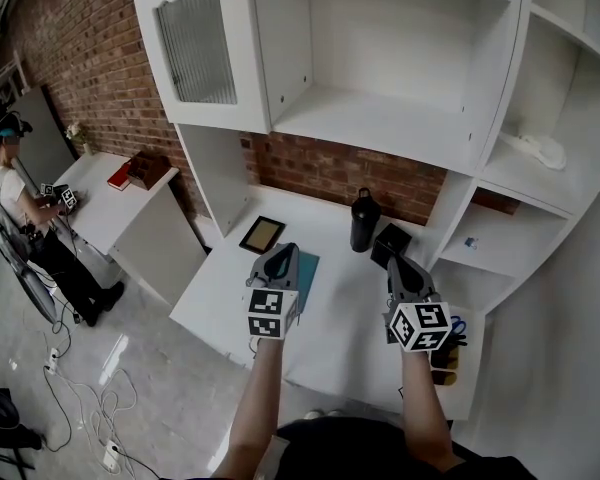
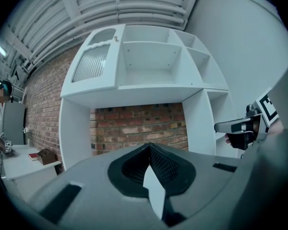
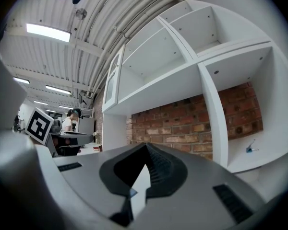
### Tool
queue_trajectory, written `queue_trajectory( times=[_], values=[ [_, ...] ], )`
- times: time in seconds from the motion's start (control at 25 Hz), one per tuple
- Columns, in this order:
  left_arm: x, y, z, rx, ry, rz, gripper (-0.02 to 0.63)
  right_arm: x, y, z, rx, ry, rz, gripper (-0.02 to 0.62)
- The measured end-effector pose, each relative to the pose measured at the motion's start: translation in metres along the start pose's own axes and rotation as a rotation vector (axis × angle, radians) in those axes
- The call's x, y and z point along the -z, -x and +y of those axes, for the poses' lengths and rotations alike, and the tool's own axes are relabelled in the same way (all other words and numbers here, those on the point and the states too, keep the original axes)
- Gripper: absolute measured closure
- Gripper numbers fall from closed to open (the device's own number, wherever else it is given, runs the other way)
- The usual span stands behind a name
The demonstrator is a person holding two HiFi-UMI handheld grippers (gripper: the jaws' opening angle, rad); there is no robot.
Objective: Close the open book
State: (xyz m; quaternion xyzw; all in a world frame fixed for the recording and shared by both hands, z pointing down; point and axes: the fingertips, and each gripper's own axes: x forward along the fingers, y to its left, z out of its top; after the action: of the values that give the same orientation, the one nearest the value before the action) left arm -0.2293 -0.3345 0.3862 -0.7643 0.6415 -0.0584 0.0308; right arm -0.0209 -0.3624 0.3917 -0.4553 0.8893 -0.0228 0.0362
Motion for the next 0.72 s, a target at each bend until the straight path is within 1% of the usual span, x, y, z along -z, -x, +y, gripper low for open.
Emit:
queue_trajectory(
  times=[0.28, 0.72],
  values=[
    [0.007, 0.002, -0.003, 0.008, -0.003, 0.025, 0.597, 0.003, 0.001, 0.003, -0.015, -0.011, 0.011, 0.597],
    [0.013, 0.005, -0.001, 0.011, 0.007, 0.042, 0.597, 0.006, 0.002, 0.007, -0.016, -0.012, 0.021, 0.597]
  ],
)
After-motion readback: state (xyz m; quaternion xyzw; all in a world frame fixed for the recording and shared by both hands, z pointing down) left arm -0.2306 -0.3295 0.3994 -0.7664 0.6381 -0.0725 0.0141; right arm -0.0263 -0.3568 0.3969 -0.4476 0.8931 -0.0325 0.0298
